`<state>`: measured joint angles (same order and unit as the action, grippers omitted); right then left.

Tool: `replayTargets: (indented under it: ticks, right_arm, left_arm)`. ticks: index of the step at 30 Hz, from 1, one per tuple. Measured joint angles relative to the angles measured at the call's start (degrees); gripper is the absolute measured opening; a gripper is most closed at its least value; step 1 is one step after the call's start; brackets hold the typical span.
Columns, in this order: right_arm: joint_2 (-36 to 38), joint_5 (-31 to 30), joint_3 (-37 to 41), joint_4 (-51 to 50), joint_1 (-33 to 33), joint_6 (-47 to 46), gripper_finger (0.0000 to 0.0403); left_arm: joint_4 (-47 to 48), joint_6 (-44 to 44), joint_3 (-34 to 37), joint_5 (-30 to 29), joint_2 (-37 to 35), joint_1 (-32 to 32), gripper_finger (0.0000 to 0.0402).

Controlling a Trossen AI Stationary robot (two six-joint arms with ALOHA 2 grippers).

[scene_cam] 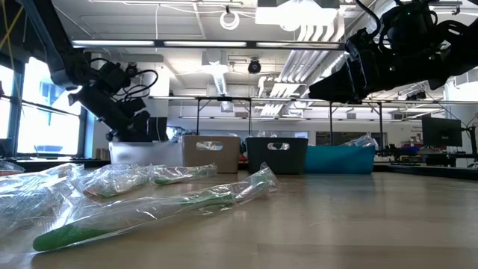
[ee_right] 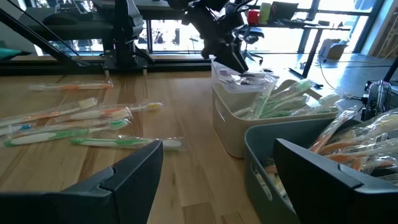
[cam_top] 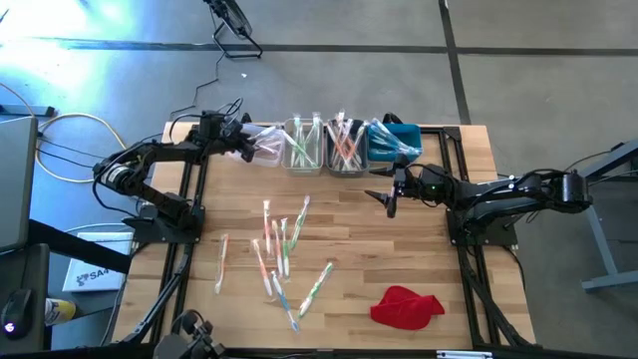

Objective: Pick & Place Toothbrushes
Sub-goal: Put the orange toothbrush into the dark green bin

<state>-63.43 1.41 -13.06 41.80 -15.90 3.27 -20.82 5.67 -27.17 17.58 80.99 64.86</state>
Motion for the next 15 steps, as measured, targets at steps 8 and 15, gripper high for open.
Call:
replayTargets:
  ticks: [8, 15]
  right_arm:
    - [-0.01, 0.0, 0.0, 0.0, -0.02, 0.02, 0.0298]
    - [0.0, 0.0, 0.0, 0.0, -0.02, 0.02, 0.0298]
  left_arm:
    - [0.02, -4.38, -3.67, 8.64, -0.04, 0.0, 0.0156]
    - [6.4, -9.13, -6.76, 15.54, -1.47, 0.0, 0.0157]
